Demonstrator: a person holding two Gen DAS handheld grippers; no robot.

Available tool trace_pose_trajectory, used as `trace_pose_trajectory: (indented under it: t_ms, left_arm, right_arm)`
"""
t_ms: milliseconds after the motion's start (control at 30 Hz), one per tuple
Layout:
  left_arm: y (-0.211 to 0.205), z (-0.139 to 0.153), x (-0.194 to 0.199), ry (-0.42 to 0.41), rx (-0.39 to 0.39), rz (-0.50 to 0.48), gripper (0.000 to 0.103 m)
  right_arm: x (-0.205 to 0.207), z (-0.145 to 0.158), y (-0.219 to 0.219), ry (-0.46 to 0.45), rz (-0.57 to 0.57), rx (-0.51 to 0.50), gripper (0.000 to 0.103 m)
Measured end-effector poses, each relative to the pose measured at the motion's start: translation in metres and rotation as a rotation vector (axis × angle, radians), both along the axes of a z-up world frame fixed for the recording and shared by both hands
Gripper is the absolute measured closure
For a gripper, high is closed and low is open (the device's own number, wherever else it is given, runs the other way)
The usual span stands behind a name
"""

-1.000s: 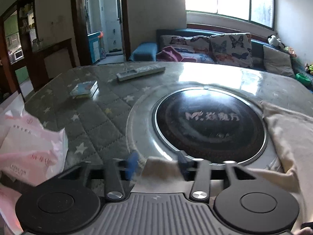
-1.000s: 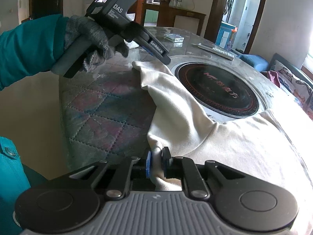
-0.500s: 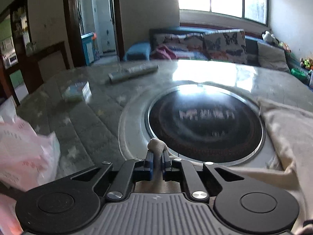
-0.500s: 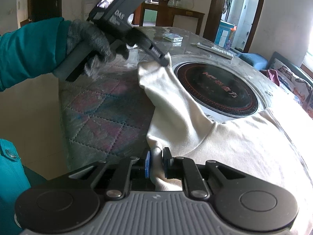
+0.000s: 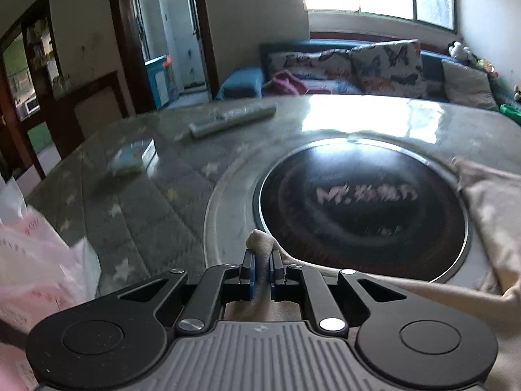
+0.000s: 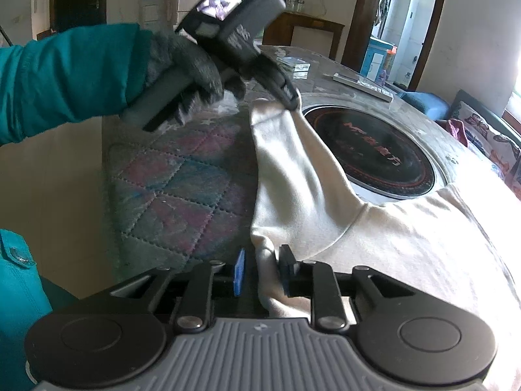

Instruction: Fold clothes

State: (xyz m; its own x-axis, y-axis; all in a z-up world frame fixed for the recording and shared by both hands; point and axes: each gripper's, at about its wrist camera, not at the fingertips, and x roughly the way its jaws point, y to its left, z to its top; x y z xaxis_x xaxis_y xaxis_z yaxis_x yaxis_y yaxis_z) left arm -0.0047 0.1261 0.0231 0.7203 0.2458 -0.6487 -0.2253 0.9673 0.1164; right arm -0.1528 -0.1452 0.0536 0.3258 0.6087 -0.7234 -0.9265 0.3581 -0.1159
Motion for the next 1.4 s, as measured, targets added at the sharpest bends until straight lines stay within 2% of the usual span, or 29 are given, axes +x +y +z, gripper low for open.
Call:
trace_pose_trajectory:
  t_ms: [133,233,300,333,400,633,767,867,1033,1167,1333,1400]
  left_arm:
    - [-0.002,0.000,-0.002,0.001,0.011,-0.004,0.087]
    - [-0.005,0.004,-0.004,-0.004,0.010,-0.007,0.082]
    - [-0.010,0.008,-0.007,-0.011,0.008,-0.011,0.068]
    - [-0.012,0.011,-0.010,-0.019,0.001,-0.017,0.065]
    - [-0.019,0.019,-0.017,-0.040,-0.021,-0.045,0.058]
    - [-0.065,0.038,-0.049,-0.090,-0.097,-0.227,0.059]
    - [-0.095,0.040,-0.067,-0.088,-0.149,-0.364,0.060]
    - [-0.118,0.041,-0.082,-0.082,-0.178,-0.480,0.060]
    - [-0.155,0.042,-0.107,-0.064,-0.214,-0.679,0.060]
    - [-0.183,0.035,-0.121,-0.046,-0.148,-0.799,0.060]
    - [-0.207,0.021,-0.129,-0.039,-0.064,-0.891,0.060]
    - [-0.214,0.016,-0.131,-0.033,-0.025,-0.922,0.060]
  right_arm:
    - [-0.004,0.008,-0.007,0.010,-0.006,0.019,0.079]
    - [-0.004,0.016,-0.019,0.014,-0.038,0.041,0.070]
    - [-0.004,0.022,-0.030,0.018,-0.073,0.054,0.069]
    - [-0.003,0.024,-0.036,0.021,-0.095,0.062,0.066]
    - [0.000,0.029,-0.050,0.020,-0.143,0.074,0.054]
    - [0.013,0.029,-0.107,0.025,-0.348,0.071,0.054]
    - [0.010,0.022,-0.130,0.052,-0.417,0.071,0.057]
    - [0.002,0.019,-0.140,0.071,-0.443,0.089,0.063]
    - [-0.008,0.015,-0.140,0.083,-0.438,0.106,0.067]
    - [-0.010,0.011,-0.137,0.083,-0.427,0.101,0.067]
    - [-0.012,0.005,-0.137,0.085,-0.430,0.091,0.087]
    - [-0.013,0.006,-0.140,0.087,-0.441,0.098,0.090]
